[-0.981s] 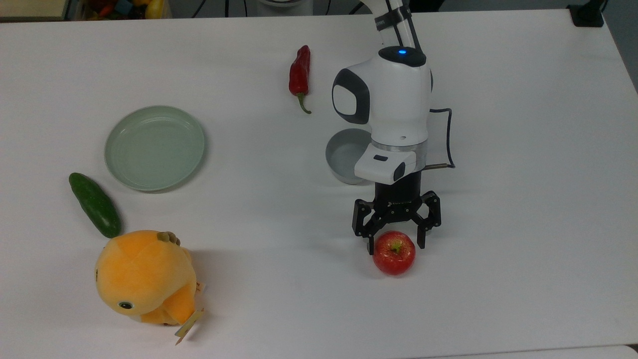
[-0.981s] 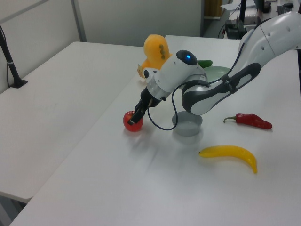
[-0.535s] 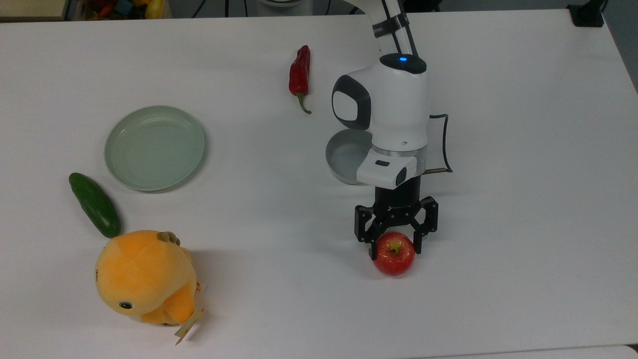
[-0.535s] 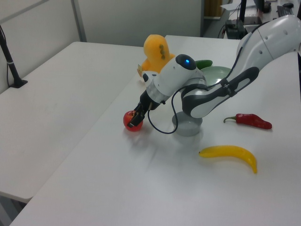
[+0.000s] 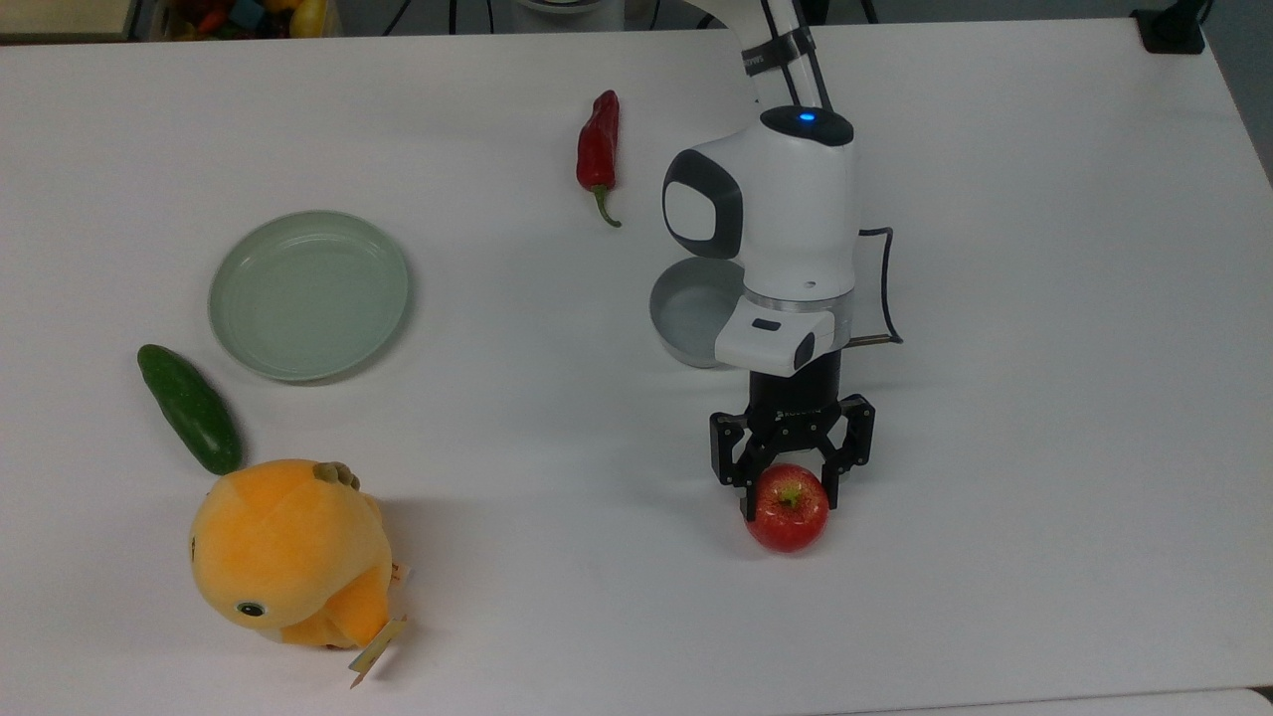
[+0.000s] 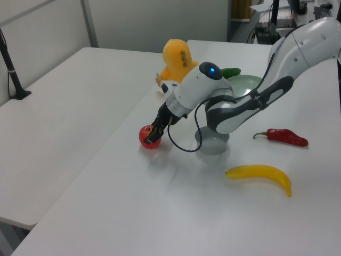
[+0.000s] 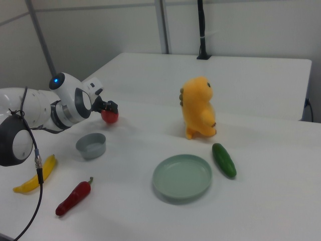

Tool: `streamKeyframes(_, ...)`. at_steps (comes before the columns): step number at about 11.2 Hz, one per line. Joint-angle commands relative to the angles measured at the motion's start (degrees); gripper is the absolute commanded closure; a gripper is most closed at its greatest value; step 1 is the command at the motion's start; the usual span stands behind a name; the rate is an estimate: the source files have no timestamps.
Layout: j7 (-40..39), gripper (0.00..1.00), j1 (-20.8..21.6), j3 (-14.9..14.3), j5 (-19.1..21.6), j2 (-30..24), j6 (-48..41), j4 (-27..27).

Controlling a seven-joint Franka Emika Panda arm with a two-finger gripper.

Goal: Put the red apple in the bowl
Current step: 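Close the gripper on the red apple and lift it, then carry the apple over the grey bowl and lower it in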

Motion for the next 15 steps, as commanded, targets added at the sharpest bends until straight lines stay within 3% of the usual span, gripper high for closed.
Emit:
streamKeyframes(1, 1.4, 0.74, -0.3, -0.5, -1.5, -3.0, 0.8, -2.1)
streamKeyframes(6, 1.5, 0.80, -1.3, 0.1, -0.8, -13.9, -6.0, -7.8)
streamKeyframes(10, 1.6, 0.82, -1.3, 0.2, 0.5, -23.8, -19.0, -11.0)
streamKeyframes(13, -0.7, 0.82, -2.1, 0.2, 6.0, -33.6, -23.8, -18.1)
streamKeyframes(15, -5.0, 0.82, -2.1, 0.2, 10.7, -38.8, -31.0, -20.1)
